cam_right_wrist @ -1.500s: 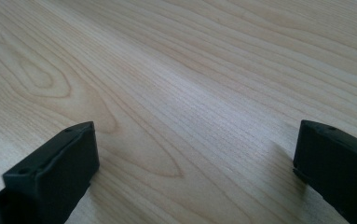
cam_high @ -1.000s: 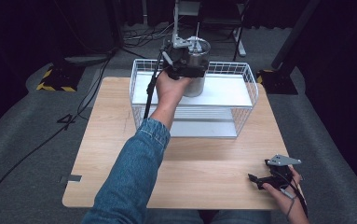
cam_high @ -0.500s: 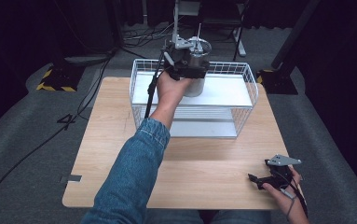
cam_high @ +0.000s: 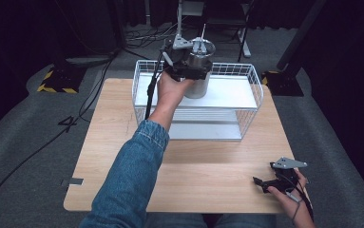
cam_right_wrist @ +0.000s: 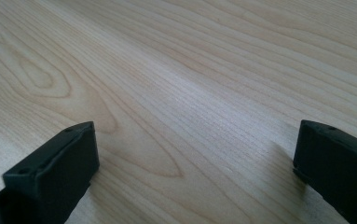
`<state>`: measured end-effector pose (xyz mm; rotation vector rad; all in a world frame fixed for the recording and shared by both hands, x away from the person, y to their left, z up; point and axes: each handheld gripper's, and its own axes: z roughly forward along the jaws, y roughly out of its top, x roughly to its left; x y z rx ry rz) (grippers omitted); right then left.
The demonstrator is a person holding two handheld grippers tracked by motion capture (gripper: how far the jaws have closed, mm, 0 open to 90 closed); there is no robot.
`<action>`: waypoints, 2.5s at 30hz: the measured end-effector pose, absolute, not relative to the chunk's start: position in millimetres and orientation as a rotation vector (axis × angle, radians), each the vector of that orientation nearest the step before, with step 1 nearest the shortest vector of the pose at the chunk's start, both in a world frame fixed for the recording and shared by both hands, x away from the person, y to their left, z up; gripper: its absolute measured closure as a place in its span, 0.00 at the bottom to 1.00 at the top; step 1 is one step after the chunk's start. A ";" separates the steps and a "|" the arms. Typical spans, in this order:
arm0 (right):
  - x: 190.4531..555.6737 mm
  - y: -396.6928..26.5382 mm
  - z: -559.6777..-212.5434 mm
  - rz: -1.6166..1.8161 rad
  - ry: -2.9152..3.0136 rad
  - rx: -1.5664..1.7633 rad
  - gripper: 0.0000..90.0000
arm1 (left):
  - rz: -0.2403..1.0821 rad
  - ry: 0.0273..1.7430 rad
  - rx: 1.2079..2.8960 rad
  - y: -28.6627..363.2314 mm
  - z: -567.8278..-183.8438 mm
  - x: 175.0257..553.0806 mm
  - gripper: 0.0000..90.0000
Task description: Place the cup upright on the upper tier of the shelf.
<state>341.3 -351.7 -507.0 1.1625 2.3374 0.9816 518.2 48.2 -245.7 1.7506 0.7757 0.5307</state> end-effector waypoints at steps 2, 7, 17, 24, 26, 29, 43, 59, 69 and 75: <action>341.3 -351.7 -507.0 0.982 2.337 1.162 0.00 | 0.534 0.764 1.751 51.3 -245.1 515.8 0.00; 341.3 -351.7 -507.0 0.982 2.338 1.163 0.00 | 0.522 0.725 1.728 61.9 -240.9 506.1 0.00; 341.2 -351.8 -506.9 0.981 2.339 1.162 0.00 | 0.481 0.662 1.714 78.0 -229.5 479.9 0.00; 341.4 -352.1 -506.8 0.980 2.341 1.161 0.00 | 0.499 0.633 1.728 96.6 -223.2 453.1 0.00; 341.4 -351.9 -506.8 0.981 2.339 1.164 0.00 | 0.502 0.635 1.718 103.6 -222.6 445.6 0.00; 341.4 -352.1 -506.8 0.982 2.339 1.163 0.00 | 0.500 0.642 1.706 115.1 -223.2 435.2 0.00; 341.5 -352.3 -506.7 0.981 2.338 1.166 0.01 | 0.523 0.670 1.690 160.8 -234.4 389.8 0.00; 341.5 -352.3 -506.7 0.981 2.338 1.167 0.01 | 0.540 0.644 1.721 203.9 -256.0 345.8 0.00; 341.5 -352.3 -506.7 0.980 2.337 1.168 0.01 | 0.576 0.650 1.811 213.9 -288.2 323.4 0.00; 341.5 -352.3 -506.7 0.980 2.337 1.168 0.01 | 0.564 0.670 1.838 222.1 -315.0 314.4 0.00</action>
